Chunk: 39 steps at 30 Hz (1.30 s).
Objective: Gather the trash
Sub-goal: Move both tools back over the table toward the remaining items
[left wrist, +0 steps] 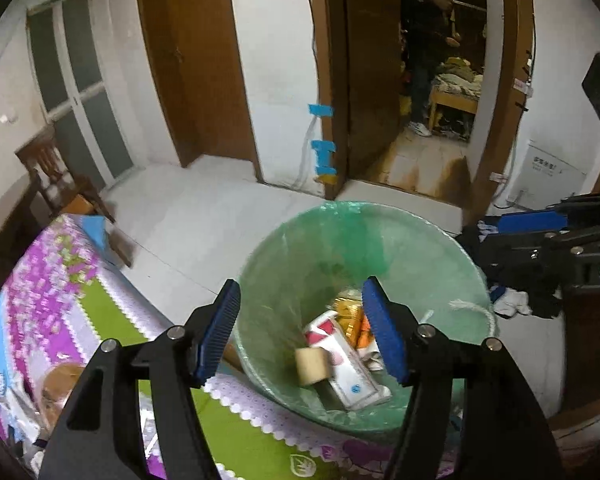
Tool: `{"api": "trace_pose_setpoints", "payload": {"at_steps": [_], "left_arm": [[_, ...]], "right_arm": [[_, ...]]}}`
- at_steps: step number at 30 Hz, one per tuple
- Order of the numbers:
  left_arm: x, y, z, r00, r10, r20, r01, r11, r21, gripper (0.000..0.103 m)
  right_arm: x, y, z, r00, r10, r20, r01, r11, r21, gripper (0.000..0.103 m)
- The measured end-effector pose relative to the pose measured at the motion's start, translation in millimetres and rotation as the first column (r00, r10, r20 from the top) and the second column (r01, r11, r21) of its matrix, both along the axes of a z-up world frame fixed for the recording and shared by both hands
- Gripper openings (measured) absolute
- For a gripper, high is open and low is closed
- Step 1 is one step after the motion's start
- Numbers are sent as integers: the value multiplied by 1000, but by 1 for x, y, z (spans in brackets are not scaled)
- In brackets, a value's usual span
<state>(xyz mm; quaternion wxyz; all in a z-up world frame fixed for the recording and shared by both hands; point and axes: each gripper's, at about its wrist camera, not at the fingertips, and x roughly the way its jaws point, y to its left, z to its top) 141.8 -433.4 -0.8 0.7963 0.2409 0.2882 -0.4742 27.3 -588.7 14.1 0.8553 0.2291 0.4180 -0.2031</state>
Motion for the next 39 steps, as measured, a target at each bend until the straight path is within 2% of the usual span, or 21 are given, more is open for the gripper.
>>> {"api": "trace_pose_setpoints", "payload": {"at_steps": [3,7,10,13,15,18,23,27,32,39], "left_arm": [[-6,6,4,997,37,72,-36,999,-16,61],[-15,16,11,979,106,176,-99,994,-47,62],[-21,27,15,963,152,221,-138,988,-76,64],[-25,35,18,947,190,259,-170,981,-95,68],[-27,41,19,943,209,260,-189,977,-103,70],[-26,52,19,932,248,263,-227,968,-111,71],[-22,76,21,909,307,281,-282,951,-127,76],[-19,100,24,896,352,270,-324,935,-146,79],[-18,126,25,868,415,273,-383,909,-164,80],[-10,164,26,826,494,271,-457,869,-188,83]], "right_arm": [[-1,3,1,1000,5,6,-5,1000,-13,43],[-2,13,4,1000,6,23,-5,999,-47,43],[-3,28,11,999,-1,47,8,989,-145,43],[-4,39,16,997,-2,83,18,982,-189,45],[-6,49,18,994,-11,110,37,971,-236,51],[-6,62,19,991,-9,135,46,961,-272,52],[-7,81,17,983,-8,181,57,962,-266,53],[-5,103,17,975,8,220,55,960,-276,63],[5,136,19,968,59,246,16,956,-293,68],[27,188,23,954,168,248,-70,930,-360,72]]}}
